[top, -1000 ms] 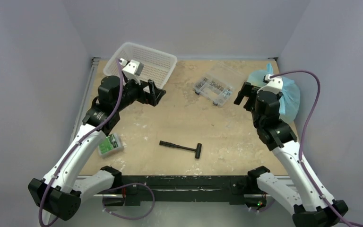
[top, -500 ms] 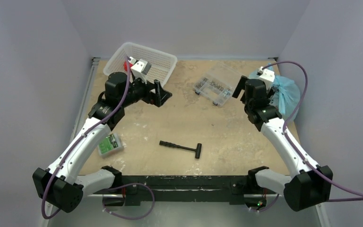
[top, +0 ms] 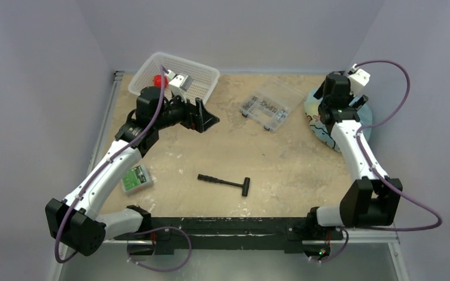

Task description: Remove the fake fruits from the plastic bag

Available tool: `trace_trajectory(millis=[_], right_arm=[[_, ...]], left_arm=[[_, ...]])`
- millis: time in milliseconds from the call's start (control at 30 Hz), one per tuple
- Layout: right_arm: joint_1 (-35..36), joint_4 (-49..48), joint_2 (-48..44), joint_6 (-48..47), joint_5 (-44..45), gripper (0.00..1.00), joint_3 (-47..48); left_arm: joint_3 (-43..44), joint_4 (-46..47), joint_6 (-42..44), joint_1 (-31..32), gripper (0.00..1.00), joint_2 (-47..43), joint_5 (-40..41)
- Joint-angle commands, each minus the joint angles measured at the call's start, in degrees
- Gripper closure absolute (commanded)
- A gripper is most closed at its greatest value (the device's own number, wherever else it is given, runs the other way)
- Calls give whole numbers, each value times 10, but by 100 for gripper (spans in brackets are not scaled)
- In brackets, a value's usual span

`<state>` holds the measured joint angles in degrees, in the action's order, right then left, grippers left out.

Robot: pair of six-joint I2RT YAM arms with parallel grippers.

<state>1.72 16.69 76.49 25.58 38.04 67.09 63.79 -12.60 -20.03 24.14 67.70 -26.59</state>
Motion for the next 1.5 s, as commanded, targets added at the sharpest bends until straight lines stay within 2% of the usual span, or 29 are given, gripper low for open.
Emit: trace_trajectory(millis=[0,333,733,867,967,1033,1133,1300,1400,1467], right_arm=[[-35,-15,56,36,-16,1,49],[-85,-7,174,67,-24,1,106],[-89,-7,284,-27,112,1,148],[-89,-18,297,-37,112,3,134],[-89,-50,282,-43,87,15,101],[-89,-51,269,-31,78,33,84],[-89,-43,242,-2,62,51,54],[-89,-8,197,56,79,98,1],[-88,30,164,92,74,100,-33],[-86,49,134,113,35,100,-55]], left_arm=[[23,35,-16,7,2,3,-23],[27,35,-24,14,1,12,-39],[32,33,-27,18,1,29,-49],[39,27,-26,24,1,40,-53],[42,25,-27,27,2,46,-56],[43,25,-27,27,2,47,-56],[44,23,-28,28,2,47,-57],[46,22,-31,28,2,48,-60],[47,18,-28,29,2,49,-59],[49,12,-25,31,3,52,-57]])
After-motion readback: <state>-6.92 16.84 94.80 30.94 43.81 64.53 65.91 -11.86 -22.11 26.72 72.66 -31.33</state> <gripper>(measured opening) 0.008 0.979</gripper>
